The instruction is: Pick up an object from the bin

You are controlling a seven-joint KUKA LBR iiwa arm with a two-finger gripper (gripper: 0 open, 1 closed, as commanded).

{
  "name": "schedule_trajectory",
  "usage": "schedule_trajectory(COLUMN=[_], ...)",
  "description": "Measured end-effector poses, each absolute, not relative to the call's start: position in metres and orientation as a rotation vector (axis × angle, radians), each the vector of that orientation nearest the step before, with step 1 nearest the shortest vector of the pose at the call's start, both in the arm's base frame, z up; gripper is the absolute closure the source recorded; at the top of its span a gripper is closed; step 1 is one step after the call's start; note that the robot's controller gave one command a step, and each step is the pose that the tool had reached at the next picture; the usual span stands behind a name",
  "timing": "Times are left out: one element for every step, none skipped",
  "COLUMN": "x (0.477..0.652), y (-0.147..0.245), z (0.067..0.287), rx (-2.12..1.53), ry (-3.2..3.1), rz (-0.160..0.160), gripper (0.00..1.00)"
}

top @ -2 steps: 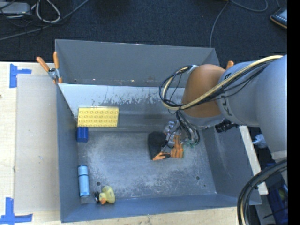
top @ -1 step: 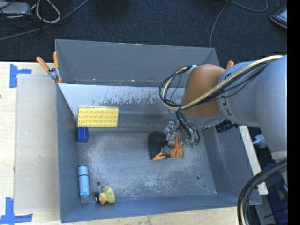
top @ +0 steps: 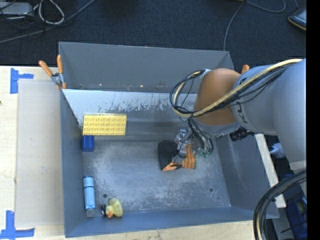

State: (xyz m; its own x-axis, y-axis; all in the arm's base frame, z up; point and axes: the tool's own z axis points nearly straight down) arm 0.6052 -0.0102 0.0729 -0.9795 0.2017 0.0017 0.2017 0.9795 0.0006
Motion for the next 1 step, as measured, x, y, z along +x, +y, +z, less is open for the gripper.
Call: schedule_trajectory(x=[0.6030], y=[-0.0101], z=[0.1027], rx=[-0.317], ry=[-3.117], rz=[-0.001], gripper=[1.00])
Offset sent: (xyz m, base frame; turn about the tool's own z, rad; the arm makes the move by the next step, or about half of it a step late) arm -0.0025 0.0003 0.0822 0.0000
